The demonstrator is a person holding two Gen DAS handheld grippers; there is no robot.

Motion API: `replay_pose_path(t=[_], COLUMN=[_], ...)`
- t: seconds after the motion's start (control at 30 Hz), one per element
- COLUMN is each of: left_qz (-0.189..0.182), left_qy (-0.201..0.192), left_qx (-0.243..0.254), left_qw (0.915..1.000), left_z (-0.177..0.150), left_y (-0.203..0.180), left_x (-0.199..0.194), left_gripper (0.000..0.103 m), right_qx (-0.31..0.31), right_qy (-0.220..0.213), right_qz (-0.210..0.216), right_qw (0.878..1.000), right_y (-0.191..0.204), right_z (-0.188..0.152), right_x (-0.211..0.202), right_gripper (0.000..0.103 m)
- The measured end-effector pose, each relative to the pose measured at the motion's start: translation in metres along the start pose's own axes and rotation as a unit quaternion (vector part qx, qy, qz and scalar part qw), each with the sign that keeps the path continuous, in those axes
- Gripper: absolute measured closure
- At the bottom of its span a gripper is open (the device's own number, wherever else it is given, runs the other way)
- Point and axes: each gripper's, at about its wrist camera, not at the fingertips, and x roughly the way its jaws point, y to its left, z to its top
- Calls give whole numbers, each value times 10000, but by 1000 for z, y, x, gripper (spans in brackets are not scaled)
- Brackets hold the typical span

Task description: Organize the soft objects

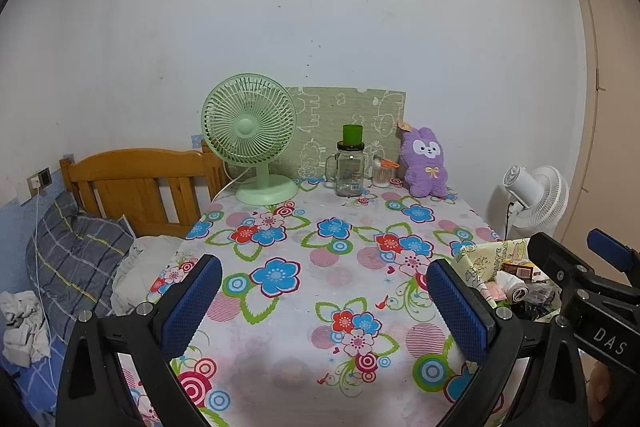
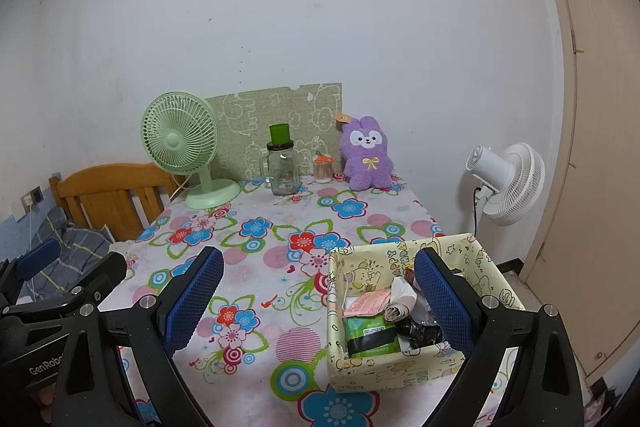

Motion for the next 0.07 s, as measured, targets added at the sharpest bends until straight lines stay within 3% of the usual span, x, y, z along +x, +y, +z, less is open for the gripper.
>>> replay_pose_path(t=[0.07], left_qz=[5], left_qy=[1], left_qx=[-4], left_qw=[10000], left_z=[0], left_y=[0], left_x=[1], left_gripper=[0], right_qx=[7], right_qy=[5], right_qz=[2], right_qw=[10000], right_y=[0], right_z=[0], right_x=[0], right_gripper=[5])
